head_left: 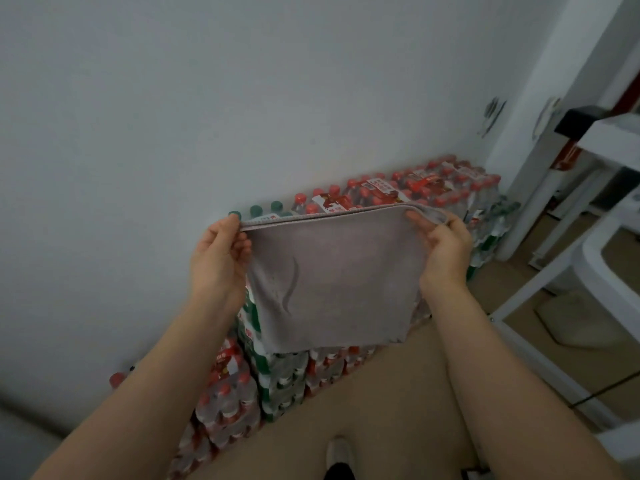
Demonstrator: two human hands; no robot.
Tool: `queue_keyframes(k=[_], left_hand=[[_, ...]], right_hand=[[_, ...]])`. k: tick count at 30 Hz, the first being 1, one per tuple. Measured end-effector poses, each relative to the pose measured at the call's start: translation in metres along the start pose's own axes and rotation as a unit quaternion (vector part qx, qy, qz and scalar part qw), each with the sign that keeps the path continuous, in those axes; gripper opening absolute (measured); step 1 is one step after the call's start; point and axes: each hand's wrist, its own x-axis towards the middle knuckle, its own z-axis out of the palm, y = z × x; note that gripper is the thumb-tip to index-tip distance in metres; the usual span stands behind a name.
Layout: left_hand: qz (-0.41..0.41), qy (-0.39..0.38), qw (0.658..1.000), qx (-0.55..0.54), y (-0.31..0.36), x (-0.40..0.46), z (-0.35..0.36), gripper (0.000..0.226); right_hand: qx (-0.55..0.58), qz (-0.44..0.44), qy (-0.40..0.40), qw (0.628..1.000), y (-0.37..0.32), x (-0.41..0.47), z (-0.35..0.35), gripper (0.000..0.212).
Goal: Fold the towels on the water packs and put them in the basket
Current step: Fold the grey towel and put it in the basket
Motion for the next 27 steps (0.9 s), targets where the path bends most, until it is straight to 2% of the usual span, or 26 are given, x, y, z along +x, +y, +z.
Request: queue_keyframes(k=[4,8,10,14,17,19,22,27], left_hand=[[-0.008,-0.015,1.0,0.016,-0.004,0.034,0.019,0.022],[-0.021,0.002,1.0,0.0,-0.004,0.085,0.047,0.022],[0.005,-0.013,1.0,-0.015,0.003,0.111,0.067,0.023],[0.105,-0.08,0.991,-0.027,0.026,0.142,0.104,0.022],[0.113,-0.078,0.99,-0.005,0.028,0.145,0.104,0.021],[0.076,-0.032,0.996,0.025,0.018,0.142,0.089,0.021],[-0.029,0.049,0.994,0.091,-0.008,0.13,0.055,0.019],[-0.173,0.141,0.952,0.21,-0.049,0.093,-0.004,0.015]], right_hand=[[-0.017,0.002,-0.061,0.998,0.011,0.046,0.023,0.038],[-0.04,0.026,-0.124,0.991,0.018,0.105,0.054,0.04],[-0.019,0.025,-0.145,0.989,0.007,0.135,0.075,0.039],[0.1,0.02,-0.176,0.979,-0.029,0.178,0.109,0.027],[0.077,0.015,-0.171,0.982,-0.032,0.19,0.11,0.025],[-0.001,0.028,-0.141,0.99,-0.014,0.188,0.099,0.021],[-0.124,0.09,-0.074,0.985,0.021,0.174,0.073,0.023],[-0.175,0.265,-0.041,0.947,0.068,0.116,0.022,0.024]])
